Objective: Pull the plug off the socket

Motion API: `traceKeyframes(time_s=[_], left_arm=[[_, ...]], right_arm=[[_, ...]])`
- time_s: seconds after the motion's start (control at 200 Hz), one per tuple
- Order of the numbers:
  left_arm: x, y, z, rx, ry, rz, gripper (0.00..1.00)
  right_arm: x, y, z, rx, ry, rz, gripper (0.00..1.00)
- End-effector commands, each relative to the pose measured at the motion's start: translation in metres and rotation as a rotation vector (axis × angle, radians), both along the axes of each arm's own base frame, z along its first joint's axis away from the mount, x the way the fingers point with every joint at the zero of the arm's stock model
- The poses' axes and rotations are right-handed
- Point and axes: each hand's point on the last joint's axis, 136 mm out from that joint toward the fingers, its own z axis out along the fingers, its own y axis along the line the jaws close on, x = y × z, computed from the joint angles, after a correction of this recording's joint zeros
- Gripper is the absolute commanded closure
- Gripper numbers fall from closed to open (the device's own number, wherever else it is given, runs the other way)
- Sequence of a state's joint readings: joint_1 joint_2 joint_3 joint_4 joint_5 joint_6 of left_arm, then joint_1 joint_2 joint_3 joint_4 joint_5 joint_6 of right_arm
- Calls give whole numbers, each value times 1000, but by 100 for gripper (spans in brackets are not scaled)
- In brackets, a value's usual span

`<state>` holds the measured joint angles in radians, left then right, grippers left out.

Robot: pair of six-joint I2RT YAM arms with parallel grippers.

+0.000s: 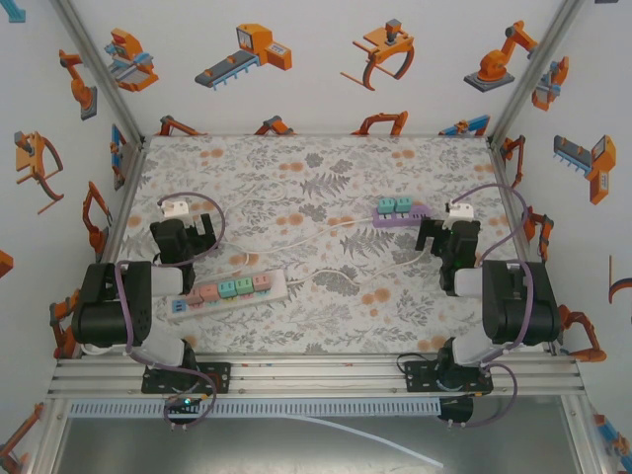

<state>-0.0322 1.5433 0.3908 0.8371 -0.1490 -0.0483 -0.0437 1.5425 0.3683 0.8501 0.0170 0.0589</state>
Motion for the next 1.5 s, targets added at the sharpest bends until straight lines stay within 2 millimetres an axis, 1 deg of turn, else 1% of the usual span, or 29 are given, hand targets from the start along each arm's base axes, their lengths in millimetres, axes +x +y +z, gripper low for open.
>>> traceKeyframes(time_s=[0.0,0.1,0.155,0.26,0.36,0.365,0.371,0.431,0.446,0.461,0.486,0.526,0.531,0.546,0.586,0.661,0.666,0.686,0.691,0.796,0.871,0.971,1.031,1.107,1.167,1.222,1.347,1.397,1.497], left_arm=[[3,0,7,-4,-26,3,3],[0,0,10,5,-43,11,3],[-5,2,18,9,-74,27,3],[-18,12,49,12,-112,92,3],[-36,15,77,-37,-94,146,3],[-34,15,86,-44,-118,148,3],[-36,15,88,-54,-118,153,3],[-52,18,107,-131,-85,208,3],[-56,18,107,-153,-66,222,3],[-61,19,115,-184,-66,239,3],[-67,19,124,-225,-61,261,3],[-81,17,129,-284,-23,275,3],[-81,17,133,-293,-29,274,3],[-86,15,133,-305,-7,273,3],[-99,11,139,-348,34,274,3],[-120,2,145,-421,113,260,3],[-122,2,144,-423,123,261,3],[-129,0,144,-431,151,261,3],[-131,0,143,-432,159,262,3],[-165,5,140,-443,277,320,3],[-183,12,128,-443,334,376,3],[-201,28,107,-463,357,498,3],[-206,33,93,-500,368,542,3],[-209,37,73,-547,394,603,3],[-213,39,58,-581,423,651,3],[-215,43,51,-597,429,701,3],[-214,51,35,-624,411,772,3],[-209,48,29,-648,412,762,3],[-196,31,17,-732,436,687,3]], right_arm=[[4,-13,14,8,-52,-74,1],[-3,-22,29,8,-78,-133,1],[-8,-24,39,9,-72,-149,1],[-23,-31,60,111,5,-246,1],[-38,-19,83,264,80,-258,5],[-38,-18,84,273,82,-257,5],[-39,-17,85,280,85,-255,5],[-43,3,98,375,133,-182,6],[-45,8,100,397,149,-166,6],[-46,14,102,422,166,-146,6],[-48,25,108,458,190,-109,6],[-51,41,115,488,226,-52,6],[-52,47,116,494,241,-33,6],[-53,51,117,497,251,-20,6],[-58,72,123,495,297,39,6],[-69,118,131,444,384,170,6],[-71,124,131,436,395,188,6],[-73,133,132,426,408,211,6],[-76,140,133,420,418,232,6],[-95,210,135,423,513,399,6],[-109,257,132,422,549,489,6],[-123,313,124,401,540,591,6],[-127,336,113,397,544,611,6],[-126,354,95,390,568,610,6],[-123,362,80,388,581,590,6],[-119,368,69,394,595,586,6],[-113,379,56,403,605,591,6],[-111,382,52,403,607,590,6],[-108,387,44,397,619,587,6]])
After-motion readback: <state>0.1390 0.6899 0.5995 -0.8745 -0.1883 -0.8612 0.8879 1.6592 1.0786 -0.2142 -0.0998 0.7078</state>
